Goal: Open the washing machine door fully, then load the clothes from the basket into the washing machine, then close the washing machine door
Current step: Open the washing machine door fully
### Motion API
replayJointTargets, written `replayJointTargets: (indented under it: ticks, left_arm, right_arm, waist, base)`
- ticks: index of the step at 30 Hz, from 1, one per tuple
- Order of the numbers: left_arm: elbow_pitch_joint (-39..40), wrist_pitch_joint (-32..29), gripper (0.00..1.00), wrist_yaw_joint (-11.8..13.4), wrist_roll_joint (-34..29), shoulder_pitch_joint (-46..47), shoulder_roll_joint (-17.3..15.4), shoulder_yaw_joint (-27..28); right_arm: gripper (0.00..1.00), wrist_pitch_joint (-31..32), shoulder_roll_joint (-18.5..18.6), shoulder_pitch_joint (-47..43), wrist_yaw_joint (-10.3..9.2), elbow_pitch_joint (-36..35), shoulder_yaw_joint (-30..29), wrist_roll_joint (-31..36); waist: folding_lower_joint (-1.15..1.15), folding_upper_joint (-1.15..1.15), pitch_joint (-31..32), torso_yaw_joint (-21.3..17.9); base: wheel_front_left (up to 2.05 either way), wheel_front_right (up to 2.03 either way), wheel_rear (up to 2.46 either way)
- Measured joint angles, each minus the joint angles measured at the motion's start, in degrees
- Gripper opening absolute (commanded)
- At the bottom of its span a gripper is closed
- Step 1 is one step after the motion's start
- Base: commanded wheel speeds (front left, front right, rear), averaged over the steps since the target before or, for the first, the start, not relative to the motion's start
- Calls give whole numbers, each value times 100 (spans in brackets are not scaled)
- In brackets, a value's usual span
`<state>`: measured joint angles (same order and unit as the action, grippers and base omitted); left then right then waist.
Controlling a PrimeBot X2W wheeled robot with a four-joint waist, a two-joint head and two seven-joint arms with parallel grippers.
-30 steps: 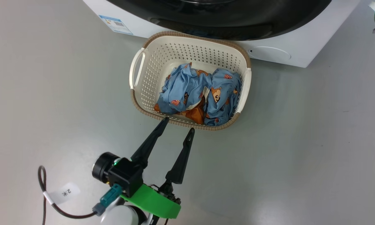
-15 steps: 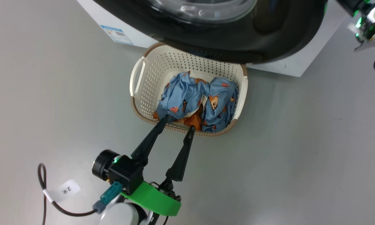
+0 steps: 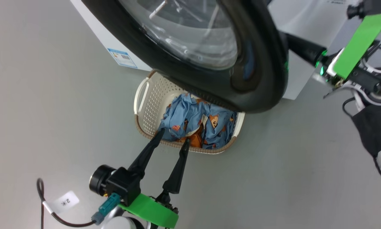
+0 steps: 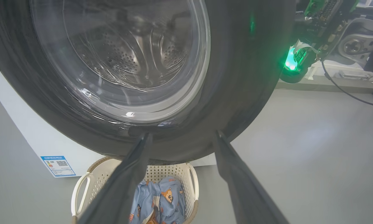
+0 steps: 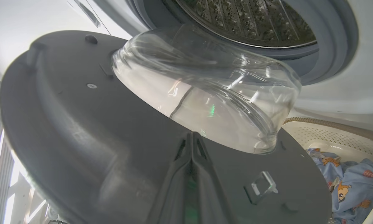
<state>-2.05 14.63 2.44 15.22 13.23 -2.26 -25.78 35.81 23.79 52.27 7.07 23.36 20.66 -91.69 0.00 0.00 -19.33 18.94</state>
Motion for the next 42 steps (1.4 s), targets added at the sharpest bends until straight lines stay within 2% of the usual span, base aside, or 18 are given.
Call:
replayJointTargets:
  ticks: [18, 23, 33, 42]
  left_arm:
    - [-90, 0, 100, -174, -137, -485, -9, 290]
    - [-116, 0, 100, -225, -153, -608, -10, 398]
    - [-147, 0, 100, -278, -189, -747, -13, 455]
    - [-182, 0, 100, -305, -192, -801, -13, 565]
  right_arm:
    - [0, 244, -310, -1168, 0, -734, 320, -4]
    - [0, 301, -532, -1470, 0, -889, 479, -4]
    - [0, 352, -802, -1695, 0, -946, 670, 56]
    - [0, 208, -840, -1796, 0, -917, 628, 154]
  waist:
    - [0, 0, 713, 9]
    - [0, 0, 922, 40]
    - [0, 0, 1117, 123]
    - [0, 0, 1217, 85]
  base:
    - [0, 0, 0]
    - [0, 0, 0]
    - [0, 0, 0]
    - [0, 0, 0]
